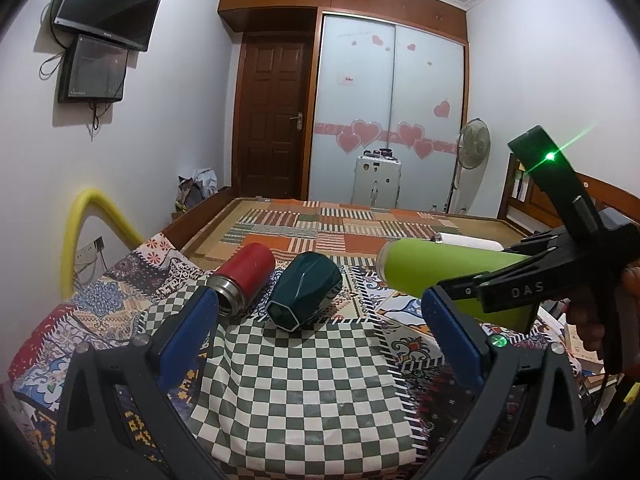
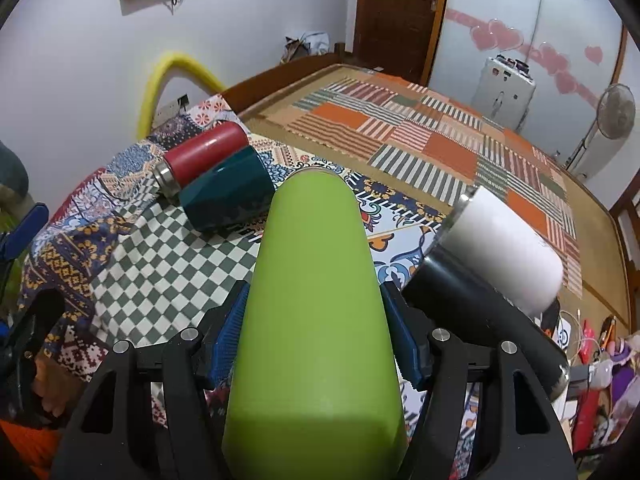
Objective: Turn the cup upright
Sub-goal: 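Lift the lime-green bottle with the right gripper off the bed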
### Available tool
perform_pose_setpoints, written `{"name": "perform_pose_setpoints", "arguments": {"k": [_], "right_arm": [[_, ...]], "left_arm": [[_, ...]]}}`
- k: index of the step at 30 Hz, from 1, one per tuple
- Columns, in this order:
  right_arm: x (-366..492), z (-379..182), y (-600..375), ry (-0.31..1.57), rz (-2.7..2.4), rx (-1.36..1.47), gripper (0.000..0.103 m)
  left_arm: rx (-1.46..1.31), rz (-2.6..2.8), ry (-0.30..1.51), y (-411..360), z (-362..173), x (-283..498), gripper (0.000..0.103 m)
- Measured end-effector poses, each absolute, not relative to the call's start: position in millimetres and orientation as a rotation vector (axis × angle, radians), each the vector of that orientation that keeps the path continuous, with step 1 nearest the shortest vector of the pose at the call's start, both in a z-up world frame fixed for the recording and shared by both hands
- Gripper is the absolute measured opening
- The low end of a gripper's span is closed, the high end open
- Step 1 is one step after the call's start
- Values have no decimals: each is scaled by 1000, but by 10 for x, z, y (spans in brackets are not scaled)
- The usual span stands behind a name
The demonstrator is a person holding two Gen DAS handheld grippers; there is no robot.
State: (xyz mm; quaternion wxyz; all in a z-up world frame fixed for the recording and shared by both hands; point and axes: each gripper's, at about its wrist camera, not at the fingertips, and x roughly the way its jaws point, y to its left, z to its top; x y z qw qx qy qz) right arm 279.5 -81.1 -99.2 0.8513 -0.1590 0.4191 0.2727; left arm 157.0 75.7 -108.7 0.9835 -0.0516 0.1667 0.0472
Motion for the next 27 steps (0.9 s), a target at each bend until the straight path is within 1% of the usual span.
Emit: {"name": "perform_pose_setpoints", "arguments": {"k": [5, 10, 14, 23, 27], "right_arm": [[2560, -910, -910, 833, 556, -321, 62], [2382, -944, -1017, 818, 558, -269, 62], [2233, -1076, -1040, 813, 559, -243, 62], [2149, -1516, -1046, 879, 567, -204, 62], [2145, -1570, -1020, 865, 558, -221, 62]], "left_arm": [[-95, 76, 332, 668, -1034, 1479, 103], [-86, 58, 341, 555, -1009, 1404, 103], [-79, 50, 352, 474, -1004, 1358, 103], [-62, 61, 385, 416, -1079, 1315, 103], [-63, 75, 398, 443, -1126, 1355, 103]]}}
